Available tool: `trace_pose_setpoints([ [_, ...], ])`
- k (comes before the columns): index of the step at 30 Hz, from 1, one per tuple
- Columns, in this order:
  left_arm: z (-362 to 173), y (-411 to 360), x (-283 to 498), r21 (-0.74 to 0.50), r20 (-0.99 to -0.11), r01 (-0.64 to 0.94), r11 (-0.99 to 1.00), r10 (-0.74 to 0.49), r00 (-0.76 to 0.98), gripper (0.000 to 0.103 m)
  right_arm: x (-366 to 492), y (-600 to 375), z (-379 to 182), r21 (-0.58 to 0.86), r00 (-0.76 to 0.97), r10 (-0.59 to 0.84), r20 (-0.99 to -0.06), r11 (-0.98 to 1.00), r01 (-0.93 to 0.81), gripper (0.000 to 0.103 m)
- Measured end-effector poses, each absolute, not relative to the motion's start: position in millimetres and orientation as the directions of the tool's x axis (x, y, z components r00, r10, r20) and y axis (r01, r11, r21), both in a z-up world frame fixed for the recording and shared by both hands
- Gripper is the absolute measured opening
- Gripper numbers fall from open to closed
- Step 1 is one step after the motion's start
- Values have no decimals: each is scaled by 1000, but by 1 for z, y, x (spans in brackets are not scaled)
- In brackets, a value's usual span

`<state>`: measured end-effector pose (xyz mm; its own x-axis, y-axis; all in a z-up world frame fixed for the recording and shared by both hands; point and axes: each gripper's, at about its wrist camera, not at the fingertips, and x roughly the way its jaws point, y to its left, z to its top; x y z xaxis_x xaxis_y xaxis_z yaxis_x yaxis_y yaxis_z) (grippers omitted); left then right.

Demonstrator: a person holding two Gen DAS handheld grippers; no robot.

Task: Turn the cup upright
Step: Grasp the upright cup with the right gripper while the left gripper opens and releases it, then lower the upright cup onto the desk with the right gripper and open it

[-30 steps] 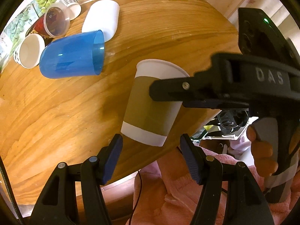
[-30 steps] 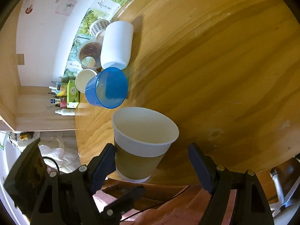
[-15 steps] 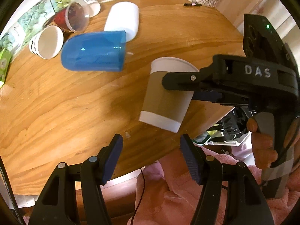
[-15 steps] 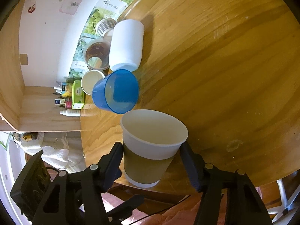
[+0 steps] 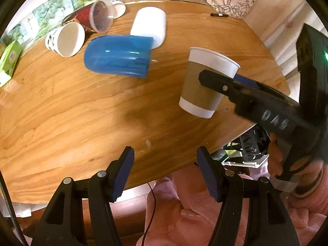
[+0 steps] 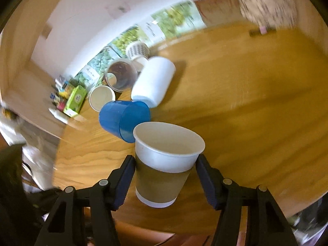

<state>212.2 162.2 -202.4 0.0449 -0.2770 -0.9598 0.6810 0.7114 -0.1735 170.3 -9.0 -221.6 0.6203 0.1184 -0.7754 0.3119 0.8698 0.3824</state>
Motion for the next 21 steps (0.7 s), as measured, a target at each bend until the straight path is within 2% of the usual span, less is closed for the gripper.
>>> trace_pose_setpoints([
  [5,-199,174,215,-171,-959,650,741,-276,62,68,172,19,-221,209,682,14,-731,956,205,62],
  [9,-199,184,217,-175,-958,625,761,-277,70,68,171,41,-222,116,708,-6,-707,985,124,62],
  [13,-199,192,218,-180,-958,599,780,-276,72,68,166,53,-222,101,714,25,-700,993,65,62],
  [21,-200,194,222,-197,-954,578,792,-292,75,68,152,66,-221,33,731,-5,-683,999,38,62],
])
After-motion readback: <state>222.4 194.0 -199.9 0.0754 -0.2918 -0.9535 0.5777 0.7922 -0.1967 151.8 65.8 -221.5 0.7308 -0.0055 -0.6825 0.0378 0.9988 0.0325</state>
